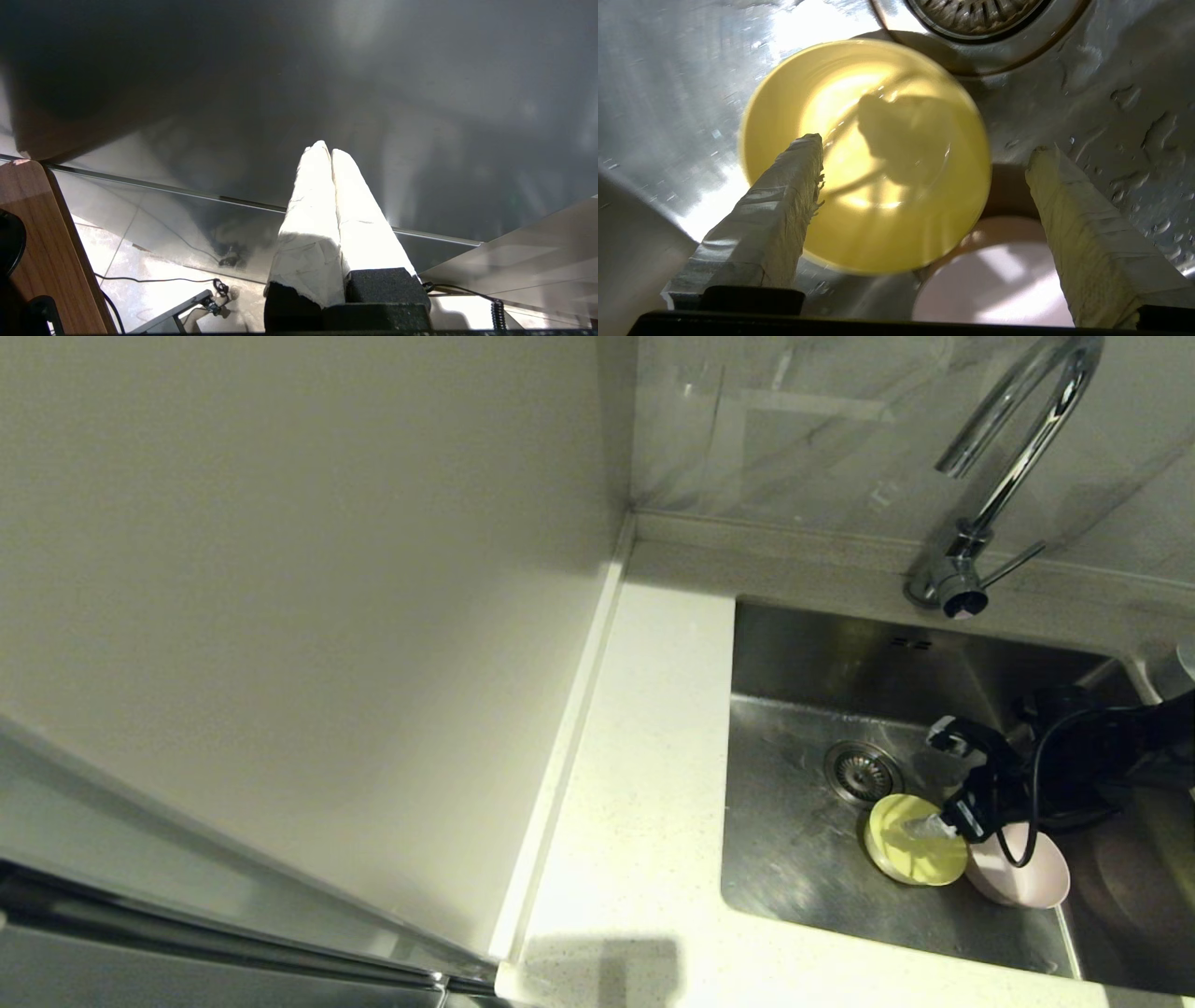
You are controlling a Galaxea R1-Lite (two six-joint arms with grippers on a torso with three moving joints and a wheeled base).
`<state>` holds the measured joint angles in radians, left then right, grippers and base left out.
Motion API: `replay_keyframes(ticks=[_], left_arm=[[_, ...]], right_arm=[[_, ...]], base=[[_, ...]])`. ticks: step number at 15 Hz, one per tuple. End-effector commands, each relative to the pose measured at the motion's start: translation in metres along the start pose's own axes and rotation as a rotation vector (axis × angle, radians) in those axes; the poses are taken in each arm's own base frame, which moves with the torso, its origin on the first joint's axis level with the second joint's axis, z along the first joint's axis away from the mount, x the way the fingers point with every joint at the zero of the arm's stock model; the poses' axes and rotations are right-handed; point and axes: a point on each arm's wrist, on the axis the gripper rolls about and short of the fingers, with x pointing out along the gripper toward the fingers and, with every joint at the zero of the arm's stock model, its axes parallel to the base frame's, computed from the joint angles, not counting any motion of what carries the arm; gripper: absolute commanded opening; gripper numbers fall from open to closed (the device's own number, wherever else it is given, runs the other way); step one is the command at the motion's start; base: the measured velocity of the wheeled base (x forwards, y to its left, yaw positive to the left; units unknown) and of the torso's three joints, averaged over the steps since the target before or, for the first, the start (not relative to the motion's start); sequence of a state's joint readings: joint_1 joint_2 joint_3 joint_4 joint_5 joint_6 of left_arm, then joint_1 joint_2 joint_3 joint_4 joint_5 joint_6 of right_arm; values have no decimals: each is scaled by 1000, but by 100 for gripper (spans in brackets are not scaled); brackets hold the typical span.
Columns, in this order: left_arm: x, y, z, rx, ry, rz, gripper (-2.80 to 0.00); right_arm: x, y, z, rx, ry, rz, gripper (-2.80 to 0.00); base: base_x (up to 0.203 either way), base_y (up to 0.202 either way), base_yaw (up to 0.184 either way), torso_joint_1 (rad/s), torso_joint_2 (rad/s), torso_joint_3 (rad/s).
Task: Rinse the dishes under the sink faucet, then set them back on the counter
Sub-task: Put a bowl back to the table from the sink
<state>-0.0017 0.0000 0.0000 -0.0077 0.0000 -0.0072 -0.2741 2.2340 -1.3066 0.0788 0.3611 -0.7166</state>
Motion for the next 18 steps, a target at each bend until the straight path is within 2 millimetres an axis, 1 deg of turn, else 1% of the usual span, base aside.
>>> replay_keyframes(ticks=[1,9,10,14,18], left_arm=[[0,0,-1,0,3,0,-280],[0,0,-1,0,3,0,-280],[0,0,-1,0,3,0,-280],[0,0,-1,0,3,0,-280],[0,0,-1,0,3,0,-280]], right_arm=[[14,-4,-2,-7,-2,1,0],[42,-16,-7,-24,-6,-67,0],[44,-17,-7,-26,-8,-76,-280],[43,-19,-4,-30,-15,-90,-280],[32,-20,5,-32,-37,-108,-280]], base=[[0,0,0,0,0,0],[0,0,0,0,0,0],[0,0,0,0,0,0],[0,0,0,0,0,0],[0,0,0,0,0,0]])
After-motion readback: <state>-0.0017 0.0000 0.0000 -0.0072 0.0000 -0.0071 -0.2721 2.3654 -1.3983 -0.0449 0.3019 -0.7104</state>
